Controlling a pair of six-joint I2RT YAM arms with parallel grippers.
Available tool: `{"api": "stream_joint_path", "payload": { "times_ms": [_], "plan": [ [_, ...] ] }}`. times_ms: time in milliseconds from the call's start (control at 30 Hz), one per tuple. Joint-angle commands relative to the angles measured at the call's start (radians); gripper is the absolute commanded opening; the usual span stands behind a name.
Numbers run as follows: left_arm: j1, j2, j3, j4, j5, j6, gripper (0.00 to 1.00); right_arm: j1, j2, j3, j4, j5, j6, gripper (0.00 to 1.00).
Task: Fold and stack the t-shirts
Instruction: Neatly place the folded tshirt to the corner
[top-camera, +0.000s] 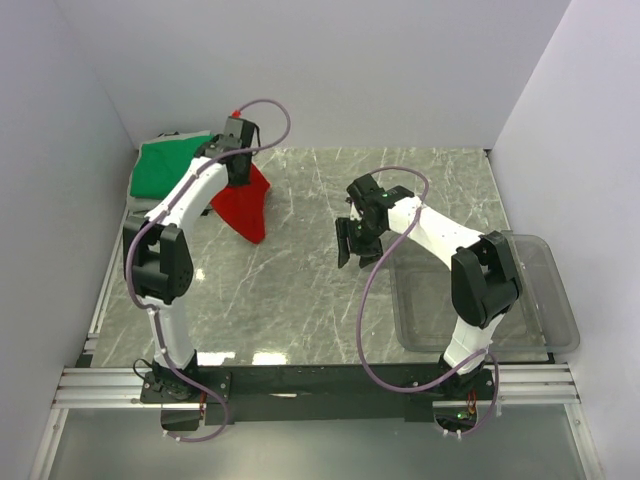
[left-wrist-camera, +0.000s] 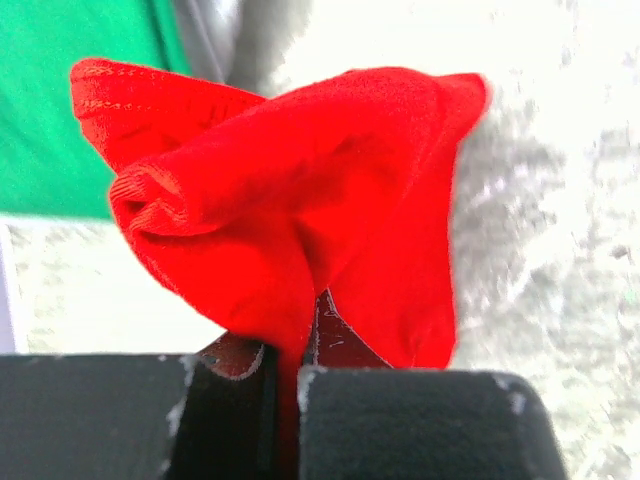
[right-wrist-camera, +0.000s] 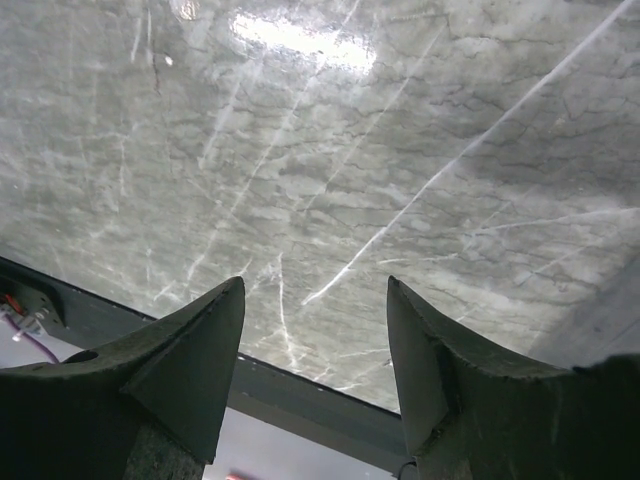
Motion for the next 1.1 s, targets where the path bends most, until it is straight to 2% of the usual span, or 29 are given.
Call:
{"api": "stream_joint_path", "payload": {
  "times_ms": [0,233,433,733,1067],
  "plan": [
    [0.040,0.024,0.119,0.018,0.014,0.098,0.00,-0.011,-0.016,0.017,-0.030,0.002,-0.038,0.65],
    [0.086,0.110,0.371,-0.022,0.169,0.237,0.00,-0.017,-0.013,-0.003,-0.053,0.017,-0.050,0.66],
    [0.147,0.175,0.543,-0.075,0.264,0.251,0.00,-0.019,-0.010,-0.020,-0.062,0.023,-0.042,0.66],
    [0.261,0.120,0.503,-0.059,0.344,0.254,0.00,-0.020,0.002,-0.020,-0.061,0.016,-0.019,0.65],
    [0.391,0.176,0.491,-0.013,0.421,0.227,0.00,-0.017,0.001,-0.022,-0.055,0.002,0.005,0.65]
  ]
}}
